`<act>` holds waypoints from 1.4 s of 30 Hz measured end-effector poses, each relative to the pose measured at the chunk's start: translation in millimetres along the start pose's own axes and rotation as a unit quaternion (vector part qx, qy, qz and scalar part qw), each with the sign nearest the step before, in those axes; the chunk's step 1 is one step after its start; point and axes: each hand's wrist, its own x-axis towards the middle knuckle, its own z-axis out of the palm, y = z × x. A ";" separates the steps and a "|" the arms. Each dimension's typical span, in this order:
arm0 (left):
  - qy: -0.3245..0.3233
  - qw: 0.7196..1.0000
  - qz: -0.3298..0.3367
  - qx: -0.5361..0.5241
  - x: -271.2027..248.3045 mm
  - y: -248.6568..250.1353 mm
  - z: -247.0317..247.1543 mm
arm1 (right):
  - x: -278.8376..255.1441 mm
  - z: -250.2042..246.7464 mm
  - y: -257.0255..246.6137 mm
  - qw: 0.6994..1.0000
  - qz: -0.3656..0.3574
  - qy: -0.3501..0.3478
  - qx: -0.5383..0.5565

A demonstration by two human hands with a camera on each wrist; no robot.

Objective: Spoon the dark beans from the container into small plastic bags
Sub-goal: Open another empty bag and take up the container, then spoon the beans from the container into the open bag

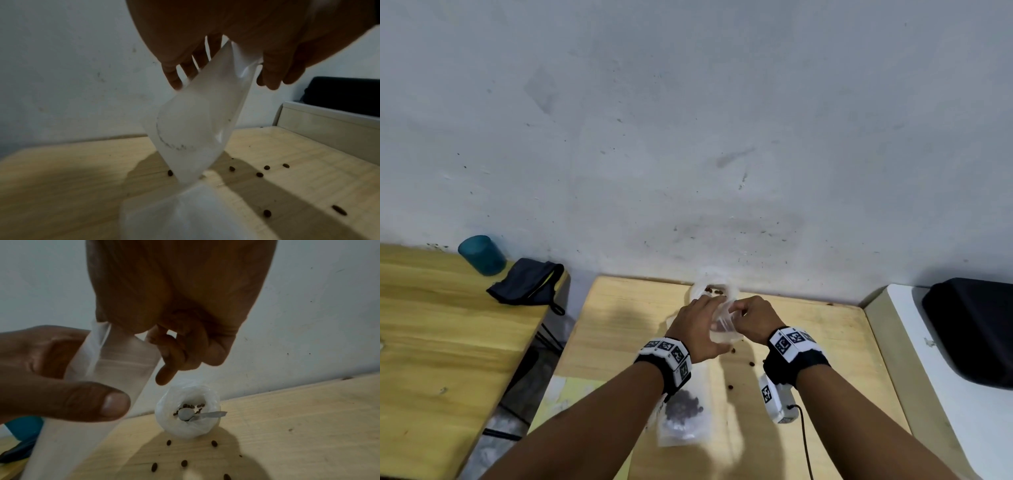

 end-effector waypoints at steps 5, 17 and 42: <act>-0.043 0.996 -0.031 -0.070 -0.8 -12.9 5.9 | -0.4 13.6 13.9 0.999 0.020 -0.035 -0.021; -0.060 0.980 -0.136 -0.136 21.9 -43.6 24.5 | 19.4 29.8 49.3 0.991 0.025 -0.014 0.128; -0.082 0.941 -0.256 -0.207 82.4 -74.3 19.5 | 92.9 30.1 70.3 0.969 0.189 0.113 0.111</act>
